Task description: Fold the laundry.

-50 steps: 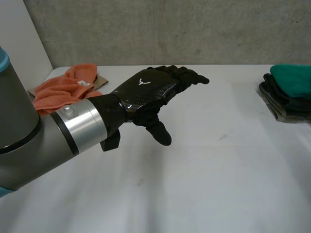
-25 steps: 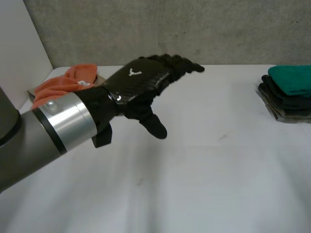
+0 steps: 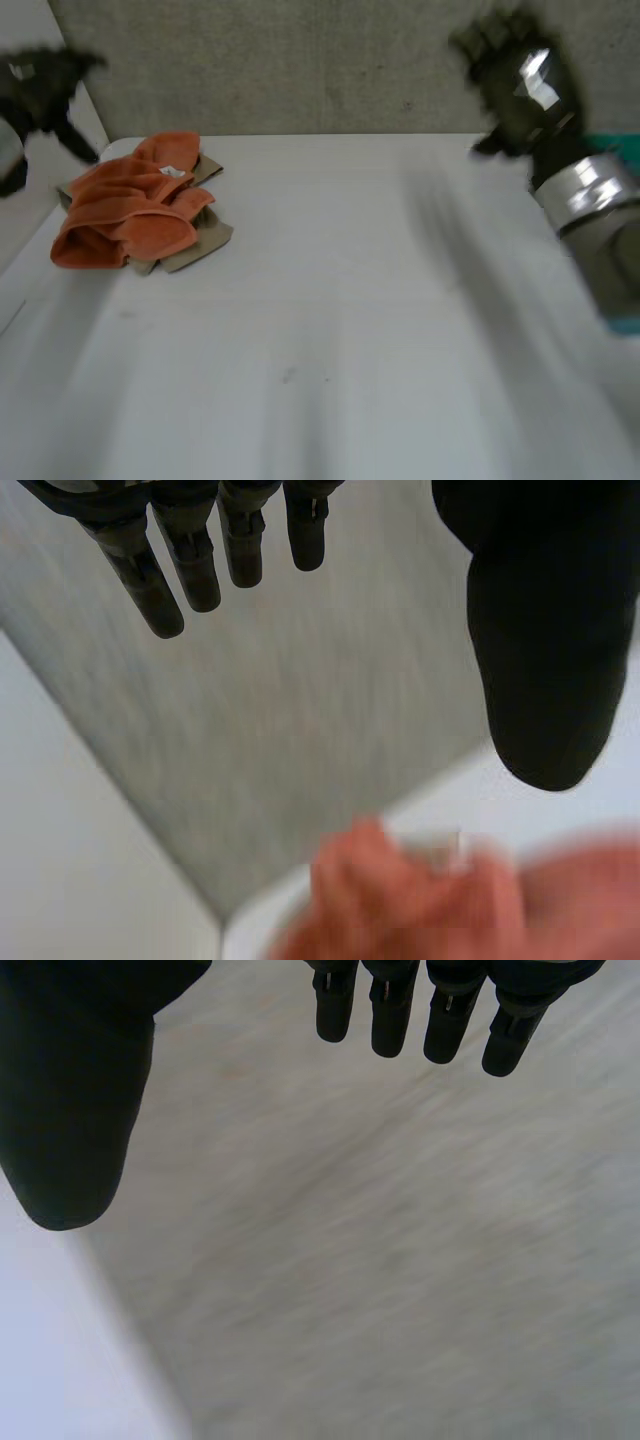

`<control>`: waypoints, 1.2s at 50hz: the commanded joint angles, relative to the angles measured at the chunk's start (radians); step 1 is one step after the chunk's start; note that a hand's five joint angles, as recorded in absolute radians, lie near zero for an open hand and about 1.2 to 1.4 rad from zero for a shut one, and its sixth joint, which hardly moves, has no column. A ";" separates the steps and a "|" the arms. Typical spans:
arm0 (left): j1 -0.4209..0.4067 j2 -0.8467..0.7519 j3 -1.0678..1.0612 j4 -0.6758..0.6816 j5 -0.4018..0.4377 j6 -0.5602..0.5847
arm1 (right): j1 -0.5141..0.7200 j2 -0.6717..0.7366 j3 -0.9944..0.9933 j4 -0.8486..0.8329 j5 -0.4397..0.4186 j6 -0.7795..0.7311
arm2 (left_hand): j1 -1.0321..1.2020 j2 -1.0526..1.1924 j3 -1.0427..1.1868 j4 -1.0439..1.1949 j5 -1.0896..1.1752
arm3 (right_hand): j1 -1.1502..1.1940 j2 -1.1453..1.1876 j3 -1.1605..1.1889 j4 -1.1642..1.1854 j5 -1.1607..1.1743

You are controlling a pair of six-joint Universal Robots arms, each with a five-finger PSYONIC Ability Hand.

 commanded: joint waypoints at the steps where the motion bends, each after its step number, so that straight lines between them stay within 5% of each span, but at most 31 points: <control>1: 0.033 -0.356 0.122 0.038 0.060 0.239 | 0.097 0.119 0.040 0.250 0.118 -0.120 | 0.006 -0.032 -0.044 -0.033 -0.050 | -0.054 -0.033 -0.033 -0.032 -0.047; 7: 0.033 -0.545 0.220 0.136 0.068 0.274 | 0.096 0.158 0.081 0.252 0.129 -0.122 | 0.006 -0.032 -0.044 -0.033 -0.050 | -0.054 -0.033 -0.033 -0.032 -0.047; 11: 0.031 -0.580 0.251 0.210 0.046 0.247 | 0.084 0.153 0.103 0.232 0.134 -0.106 | 1.152 1.113 1.102 1.113 1.095 | -0.054 -0.033 -0.033 -0.032 -0.047; 14: 0.019 -0.493 0.211 0.251 0.017 0.181 | 0.068 0.130 0.109 0.224 0.137 -0.097 | 1.228 1.189 1.178 1.189 1.172 | -0.054 -0.033 -0.033 -0.032 -0.047; 23: -0.132 -0.030 -0.025 0.494 -0.005 -0.094 | 0.042 0.055 0.110 0.219 0.140 -0.036 | 1.228 1.189 1.178 1.189 1.172 | -0.054 -0.033 -0.033 -0.032 -0.047; 28: -0.255 0.108 -0.120 0.500 0.026 -0.168 | 0.030 0.029 0.112 0.227 0.145 0.001 | 1.228 1.189 1.178 1.189 1.172 | -0.054 -0.033 -0.033 -0.032 -0.047; 34: -0.456 0.121 -0.222 0.483 0.038 -0.218 | 0.001 0.006 0.113 0.239 0.152 0.010 | 1.228 1.189 1.178 1.189 1.172 | -0.054 -0.033 -0.033 -0.032 -0.047; 40: -0.650 -0.084 -0.294 0.468 0.046 -0.186 | -0.042 -0.011 0.095 0.275 0.172 0.013 | 1.214 1.175 1.164 1.175 1.157 | -0.054 -0.033 -0.033 -0.032 -0.047; 42: -0.689 -0.179 -0.286 0.465 0.046 -0.163 | -0.051 -0.011 0.087 0.288 0.181 0.013 | 0.776 0.738 0.726 0.737 0.720 | -0.054 -0.033 -0.033 -0.032 -0.047; 46: -0.722 -0.227 -0.268 0.419 0.046 -0.139 | -0.070 -0.005 0.066 0.337 0.195 0.013 | 0.006 -0.032 -0.044 -0.033 -0.050 | -0.054 -0.033 -0.033 -0.032 -0.047; 52: -0.685 -0.071 -0.329 0.385 0.009 -0.132 | -0.076 -0.005 0.040 0.419 0.195 0.015 | 0.006 -0.032 -0.044 -0.033 -0.050 | -0.054 -0.033 -0.033 -0.032 -0.047; 60: -0.464 0.174 -0.486 0.399 -0.024 -0.089 | -0.008 -0.063 0.021 0.616 0.198 0.074 | 0.006 -0.032 -0.044 -0.033 -0.050 | -0.054 -0.033 -0.033 -0.032 -0.047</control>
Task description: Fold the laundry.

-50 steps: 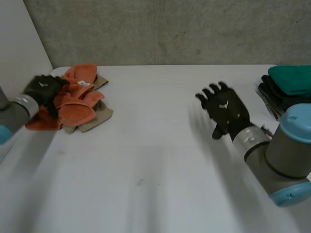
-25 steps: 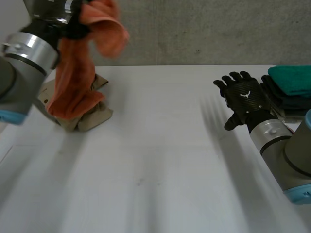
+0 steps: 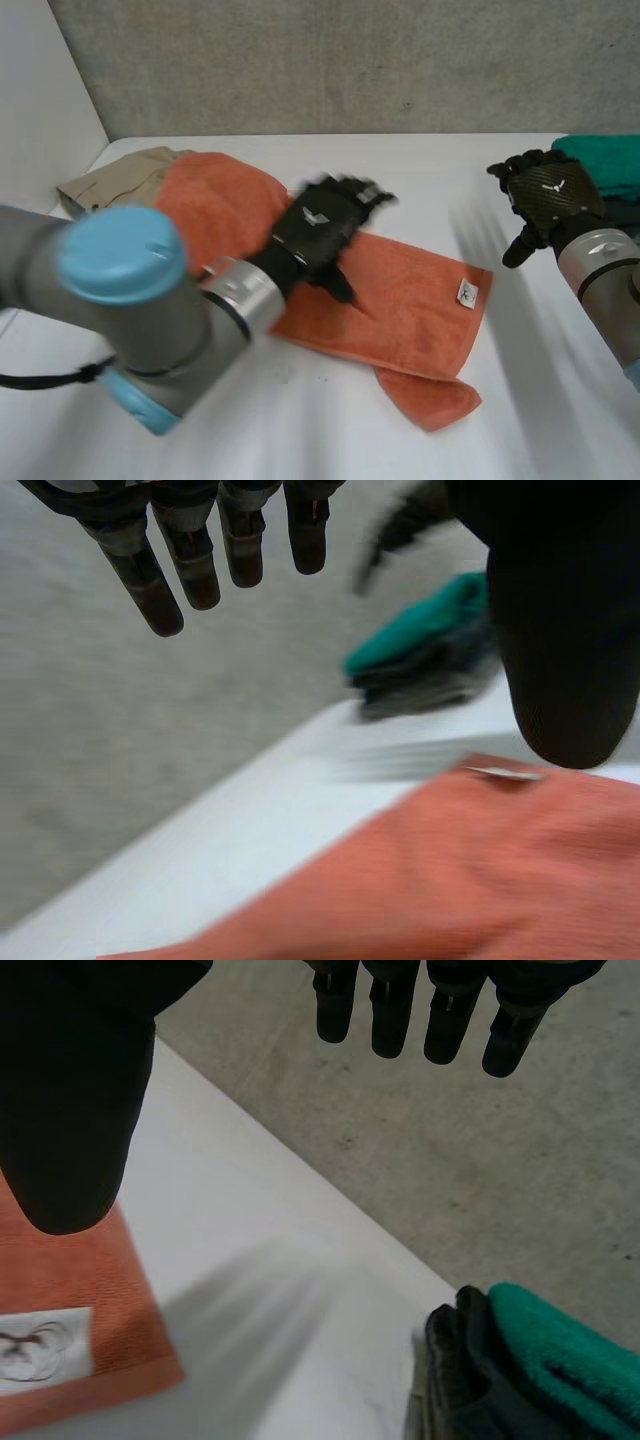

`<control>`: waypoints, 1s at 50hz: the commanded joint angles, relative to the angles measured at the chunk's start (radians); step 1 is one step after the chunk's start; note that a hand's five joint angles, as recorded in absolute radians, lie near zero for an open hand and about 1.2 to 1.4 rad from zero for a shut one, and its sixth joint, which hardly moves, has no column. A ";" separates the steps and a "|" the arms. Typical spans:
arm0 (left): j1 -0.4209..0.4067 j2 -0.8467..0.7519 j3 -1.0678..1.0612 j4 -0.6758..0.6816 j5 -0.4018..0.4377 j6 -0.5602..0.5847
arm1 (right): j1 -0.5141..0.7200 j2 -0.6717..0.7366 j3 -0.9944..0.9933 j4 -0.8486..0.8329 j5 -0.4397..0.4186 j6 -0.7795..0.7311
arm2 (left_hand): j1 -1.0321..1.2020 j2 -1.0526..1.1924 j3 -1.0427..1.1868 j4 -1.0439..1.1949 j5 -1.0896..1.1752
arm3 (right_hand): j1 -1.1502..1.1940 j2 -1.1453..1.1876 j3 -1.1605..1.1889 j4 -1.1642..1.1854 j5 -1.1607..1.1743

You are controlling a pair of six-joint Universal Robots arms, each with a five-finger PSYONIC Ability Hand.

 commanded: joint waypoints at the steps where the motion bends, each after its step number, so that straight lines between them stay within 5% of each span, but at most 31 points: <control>1: 0.221 0.215 -0.140 -0.003 -0.006 0.051 | 0.071 -0.061 -0.012 0.214 -0.003 0.085 | -0.013 -0.032 -0.035 -0.026 -0.050 | -0.054 -0.032 -0.033 -0.032 -0.047; 8: 0.481 0.194 -0.183 -0.062 0.115 0.154 | 0.182 -0.086 0.002 0.414 0.046 0.237 | -0.013 -0.032 -0.035 -0.026 -0.050 | -0.054 -0.032 -0.033 -0.032 -0.047; 16: 0.661 0.007 -0.076 -0.088 0.298 0.254 | 0.355 -0.081 0.111 0.451 0.164 0.294 | -0.013 -0.032 -0.035 -0.026 -0.050 | -0.054 -0.032 -0.033 -0.032 -0.047; 25: 0.718 -0.116 0.030 -0.131 0.295 0.251 | 0.455 0.066 0.141 0.301 0.359 0.305 | -0.013 -0.032 -0.035 -0.026 -0.050 | -0.035 -0.013 -0.013 -0.013 -0.028; 30: 0.726 -0.119 0.030 -0.114 0.283 0.197 | 0.441 0.152 0.126 0.144 0.456 0.291 | -0.013 -0.032 -0.035 -0.026 -0.050 | 0.479 0.501 0.500 0.501 0.486; 32: 0.726 -0.111 0.023 -0.099 0.278 0.161 | 0.433 0.163 0.117 0.083 0.474 0.269 | -0.013 -0.032 -0.035 -0.026 -0.050 | 0.950 0.972 0.971 0.972 0.957; 34: 0.726 -0.105 0.015 -0.085 0.276 0.139 | 0.432 0.155 0.114 0.052 0.473 0.252 | -0.013 -0.032 -0.035 -0.026 -0.050 | 1.167 1.189 1.188 1.189 1.174; 50: 0.695 -0.076 -0.042 -0.008 0.270 0.114 | 0.404 -0.122 0.062 0.118 0.355 0.206 | -0.013 -0.032 -0.035 -0.026 -0.050 | 1.167 1.189 1.189 1.189 1.175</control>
